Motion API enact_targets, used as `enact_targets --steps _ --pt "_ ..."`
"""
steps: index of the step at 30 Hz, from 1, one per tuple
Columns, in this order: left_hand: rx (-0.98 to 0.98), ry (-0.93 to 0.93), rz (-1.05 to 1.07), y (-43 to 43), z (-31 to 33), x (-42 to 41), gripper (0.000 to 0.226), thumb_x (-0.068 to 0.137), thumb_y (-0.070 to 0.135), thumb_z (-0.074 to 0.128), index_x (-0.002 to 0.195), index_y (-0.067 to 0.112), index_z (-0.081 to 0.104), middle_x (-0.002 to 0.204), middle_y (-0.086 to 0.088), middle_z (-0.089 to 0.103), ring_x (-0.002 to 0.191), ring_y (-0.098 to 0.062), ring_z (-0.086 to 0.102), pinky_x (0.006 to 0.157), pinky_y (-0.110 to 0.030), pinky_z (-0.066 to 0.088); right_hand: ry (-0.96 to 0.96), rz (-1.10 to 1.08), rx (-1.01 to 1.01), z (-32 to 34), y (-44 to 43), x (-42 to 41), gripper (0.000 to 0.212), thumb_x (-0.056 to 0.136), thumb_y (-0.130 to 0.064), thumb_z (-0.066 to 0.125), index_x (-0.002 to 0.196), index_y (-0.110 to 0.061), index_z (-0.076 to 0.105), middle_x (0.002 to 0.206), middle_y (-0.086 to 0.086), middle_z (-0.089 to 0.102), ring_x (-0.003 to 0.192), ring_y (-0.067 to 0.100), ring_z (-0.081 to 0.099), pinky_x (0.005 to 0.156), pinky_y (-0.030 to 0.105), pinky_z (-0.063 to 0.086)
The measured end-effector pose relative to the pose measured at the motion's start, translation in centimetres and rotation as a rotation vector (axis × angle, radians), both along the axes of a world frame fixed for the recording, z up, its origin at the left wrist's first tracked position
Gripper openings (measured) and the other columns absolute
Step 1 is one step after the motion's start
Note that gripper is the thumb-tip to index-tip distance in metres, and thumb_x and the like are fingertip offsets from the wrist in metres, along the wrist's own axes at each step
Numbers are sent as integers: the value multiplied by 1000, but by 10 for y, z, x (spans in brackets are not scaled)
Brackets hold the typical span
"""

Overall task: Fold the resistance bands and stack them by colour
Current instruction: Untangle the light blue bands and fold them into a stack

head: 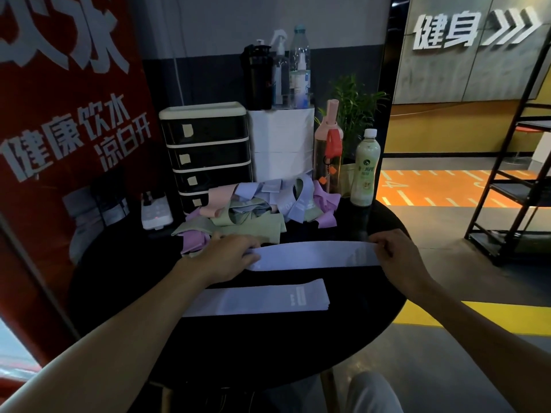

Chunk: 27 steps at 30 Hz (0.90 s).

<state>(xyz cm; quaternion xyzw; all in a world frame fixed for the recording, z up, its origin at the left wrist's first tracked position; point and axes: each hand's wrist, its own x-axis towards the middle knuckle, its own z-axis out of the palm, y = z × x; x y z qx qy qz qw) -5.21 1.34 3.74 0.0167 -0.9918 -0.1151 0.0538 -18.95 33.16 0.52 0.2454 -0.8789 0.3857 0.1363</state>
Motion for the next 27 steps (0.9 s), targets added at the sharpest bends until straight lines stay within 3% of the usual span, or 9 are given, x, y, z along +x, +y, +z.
enact_targets --steps 4,7,9,11,14,17,21,24,27 --pt "-24 109 31 -2 -1 1 18 101 32 50 84 30 52 79 8 56 83 -20 51 94 -40 31 -10 13 60 -2 1 -1 24 92 0 56 113 -5 67 103 3 50 90 12 48 71 -4 32" --pt "39 61 17 -5 -4 4 7 101 32 53 97 30 59 92 10 61 90 -19 55 94 -43 35 -1 -9 23 -5 3 -1 17 91 1 57 102 -6 68 100 5 52 89 16 51 70 2 35" --pt "88 22 42 -9 -11 7 14 101 32 54 108 23 61 105 0 64 97 -25 58 93 -47 40 -40 19 14 -7 4 1 15 92 -2 58 103 -7 67 100 6 57 91 20 55 70 9 35" --pt "134 28 81 -14 -16 8 14 99 32 57 107 21 61 105 -5 65 95 -27 60 91 -47 41 -80 42 -26 -6 5 3 14 93 -5 58 104 -6 66 97 8 64 89 20 57 69 16 38" --pt "251 101 114 -15 -13 10 12 97 27 61 89 17 60 85 -10 62 77 -24 58 71 -36 43 -83 33 -74 -3 5 5 13 92 -5 59 103 -7 67 94 6 65 88 20 59 69 16 40" --pt "366 272 141 -9 -2 17 18 95 17 63 79 17 57 71 0 54 62 -2 50 57 -19 35 -83 38 -93 2 3 8 15 90 -2 61 102 -8 67 95 5 65 88 19 59 70 25 41" --pt "430 396 152 -14 7 31 12 94 13 65 87 21 60 77 7 57 63 5 55 58 -11 39 -79 78 -108 12 -1 16 17 89 -2 62 104 -8 67 97 5 65 90 21 60 76 32 43" --pt "544 445 190 -20 12 47 7 94 11 65 99 13 61 91 0 60 65 -2 63 59 -15 49 -92 105 -178 16 -10 26 17 87 -2 65 102 -10 64 95 3 63 88 18 60 74 29 45" --pt "575 496 223 -27 16 67 12 94 9 65 102 17 60 96 -4 62 70 -7 64 60 -15 51 -119 146 -265 20 -22 41 25 87 0 66 109 -10 59 90 -3 60 83 9 59 66 12 45"
